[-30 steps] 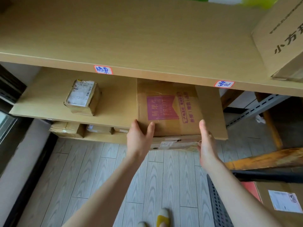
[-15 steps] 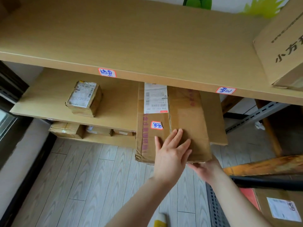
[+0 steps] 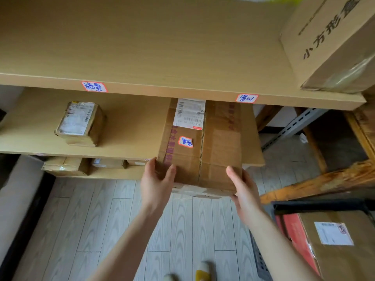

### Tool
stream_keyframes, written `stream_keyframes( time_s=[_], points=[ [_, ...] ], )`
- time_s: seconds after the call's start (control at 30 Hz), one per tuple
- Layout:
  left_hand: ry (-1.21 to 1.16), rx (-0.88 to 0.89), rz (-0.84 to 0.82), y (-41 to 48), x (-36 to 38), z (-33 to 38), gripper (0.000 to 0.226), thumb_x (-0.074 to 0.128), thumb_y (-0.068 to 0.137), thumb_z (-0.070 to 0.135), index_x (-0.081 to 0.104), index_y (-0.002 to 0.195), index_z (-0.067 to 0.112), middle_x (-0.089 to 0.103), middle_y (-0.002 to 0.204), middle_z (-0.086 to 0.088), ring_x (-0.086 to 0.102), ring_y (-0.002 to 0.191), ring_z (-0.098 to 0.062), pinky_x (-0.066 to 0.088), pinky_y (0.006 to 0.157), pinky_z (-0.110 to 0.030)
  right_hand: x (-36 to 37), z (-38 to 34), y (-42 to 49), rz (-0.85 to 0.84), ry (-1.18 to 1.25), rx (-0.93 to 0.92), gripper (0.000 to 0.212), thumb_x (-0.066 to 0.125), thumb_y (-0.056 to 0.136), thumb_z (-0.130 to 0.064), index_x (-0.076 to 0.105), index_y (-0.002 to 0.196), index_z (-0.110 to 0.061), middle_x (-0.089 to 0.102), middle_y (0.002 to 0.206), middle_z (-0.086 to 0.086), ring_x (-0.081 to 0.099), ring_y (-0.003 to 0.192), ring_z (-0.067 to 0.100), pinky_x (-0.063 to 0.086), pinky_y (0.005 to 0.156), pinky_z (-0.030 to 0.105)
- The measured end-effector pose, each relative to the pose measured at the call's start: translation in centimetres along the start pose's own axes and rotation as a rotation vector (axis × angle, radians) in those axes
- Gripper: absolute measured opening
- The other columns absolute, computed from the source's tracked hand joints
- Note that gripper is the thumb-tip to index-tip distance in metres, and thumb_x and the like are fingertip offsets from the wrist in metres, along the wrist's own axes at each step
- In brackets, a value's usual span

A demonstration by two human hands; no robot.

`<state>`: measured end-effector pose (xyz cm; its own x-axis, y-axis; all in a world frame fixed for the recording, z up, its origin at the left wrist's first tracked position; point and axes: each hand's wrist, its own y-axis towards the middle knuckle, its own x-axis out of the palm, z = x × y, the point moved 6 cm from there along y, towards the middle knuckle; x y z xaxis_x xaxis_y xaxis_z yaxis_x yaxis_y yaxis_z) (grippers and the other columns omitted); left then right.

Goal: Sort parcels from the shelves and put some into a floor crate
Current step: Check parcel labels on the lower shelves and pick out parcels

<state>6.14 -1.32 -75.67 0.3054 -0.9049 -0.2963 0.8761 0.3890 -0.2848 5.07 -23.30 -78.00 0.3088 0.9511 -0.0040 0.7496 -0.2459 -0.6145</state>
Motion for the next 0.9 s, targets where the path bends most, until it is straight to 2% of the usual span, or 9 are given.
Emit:
stream_keyframes(
  time_s=[0.1, 0.17, 0.2, 0.33, 0.43, 0.53, 0.63, 0.83, 0.9],
  points=[
    [-0.154, -0.052, -0.122, 0.6, 2.9, 0.8, 0.03, 0.058, 0.089, 0.015, 0.054, 0.119, 0.01, 0.058, 0.092, 0.001, 0.051, 0.086, -0.014, 0.045, 0.08, -0.027, -2.2, -1.8, 1.0, 0.043, 0.071, -0.028, 0.016, 0.066, 0.083, -0.03, 0.059, 0.096, -0.031, 0.063, 0.11, -0.008, 0.057, 0.106, 0.01, 0.039, 0.1, 0.031],
    [-0.172, -0.041, -0.221, 1.2, 6.2, 1.2, 0.007, 0.056, 0.09, 0.016, 0.057, 0.095, 0.012, 0.049, 0.073, 0.005, 0.042, 0.073, -0.014, 0.039, 0.07, -0.031, -4.6, -3.6, 2.4, 0.121, 0.101, -0.069, 0.014, 0.067, 0.081, -0.031, 0.057, 0.091, -0.032, 0.062, 0.105, -0.009, 0.057, 0.103, 0.01, 0.04, 0.099, 0.029],
    [-0.143, -0.004, -0.249, 1.4, 7.8, 1.8, 0.009, 0.054, 0.091, 0.017, 0.054, 0.086, 0.011, 0.045, 0.068, 0.005, 0.038, 0.069, -0.013, 0.037, 0.066, -0.032, -5.7, -4.6, 3.3, 0.146, 0.099, -0.088, 0.013, 0.066, 0.082, -0.031, 0.054, 0.086, -0.034, 0.06, 0.097, -0.013, 0.055, 0.098, 0.007, 0.038, 0.095, 0.025],
    [-0.06, 0.104, -0.302, 2.5, 13.7, 4.7, 0.016, 0.046, 0.096, 0.025, 0.051, 0.086, 0.014, 0.042, 0.063, 0.008, 0.037, 0.059, -0.01, 0.041, 0.064, -0.031, -9.4, -8.0, 7.4, 0.195, 0.138, -0.137, 0.012, 0.063, 0.086, -0.028, 0.052, 0.082, -0.03, 0.053, 0.087, -0.017, 0.047, 0.096, 0.005, 0.031, 0.092, 0.02],
    [0.066, 0.156, -0.264, 3.2, 16.6, 6.5, 0.016, 0.043, 0.097, 0.024, 0.051, 0.091, 0.011, 0.044, 0.065, 0.007, 0.037, 0.056, -0.01, 0.032, 0.05, -0.02, -11.2, -9.3, 9.5, 0.236, 0.11, -0.16, 0.016, 0.062, 0.087, -0.034, 0.051, 0.094, -0.025, 0.053, 0.089, -0.016, 0.047, 0.096, 0.005, 0.031, 0.092, 0.021],
    [0.096, 0.159, -0.243, 3.5, 18.3, 7.1, 0.019, 0.041, 0.098, 0.023, 0.054, 0.1, 0.009, 0.052, 0.076, 0.002, 0.043, 0.071, -0.017, 0.033, 0.061, -0.026, -12.2, -9.7, 10.9, 0.251, 0.069, -0.157, 0.021, 0.06, 0.086, -0.039, 0.05, 0.098, -0.025, 0.055, 0.096, -0.009, 0.05, 0.096, 0.008, 0.033, 0.088, 0.023],
    [0.117, 0.158, -0.206, 3.6, 18.6, 7.0, 0.016, 0.039, 0.098, 0.022, 0.052, 0.1, 0.012, 0.054, 0.083, -0.001, 0.044, 0.077, -0.019, 0.03, 0.064, -0.024, -12.6, -9.7, 11.3, 0.252, -0.028, -0.18, 0.027, 0.055, 0.088, -0.044, 0.051, 0.107, -0.025, 0.051, 0.088, -0.015, 0.048, 0.091, 0.008, 0.033, 0.086, 0.026],
    [0.096, 0.165, -0.186, 3.6, 18.9, 6.6, 0.026, 0.038, 0.099, 0.026, 0.052, 0.11, 0.007, 0.056, 0.083, 0.001, 0.05, 0.074, -0.016, 0.033, 0.069, -0.024, -12.6, -9.4, 11.4, 0.252, -0.046, -0.241, 0.045, 0.05, 0.09, -0.046, 0.047, 0.127, -0.02, 0.046, 0.094, -0.015, 0.042, 0.099, 0.007, 0.032, 0.086, 0.026],
    [0.102, 0.175, -0.157, 3.6, 18.6, 6.4, 0.037, 0.037, 0.099, 0.029, 0.051, 0.119, 0.002, 0.062, 0.094, -0.007, 0.058, 0.091, -0.023, 0.036, 0.072, -0.025, -12.6, -9.2, 11.5, 0.262, -0.04, -0.26, 0.048, 0.05, 0.09, -0.047, 0.046, 0.13, -0.02, 0.047, 0.103, -0.012, 0.043, 0.102, 0.007, 0.033, 0.087, 0.025]
  ],
)
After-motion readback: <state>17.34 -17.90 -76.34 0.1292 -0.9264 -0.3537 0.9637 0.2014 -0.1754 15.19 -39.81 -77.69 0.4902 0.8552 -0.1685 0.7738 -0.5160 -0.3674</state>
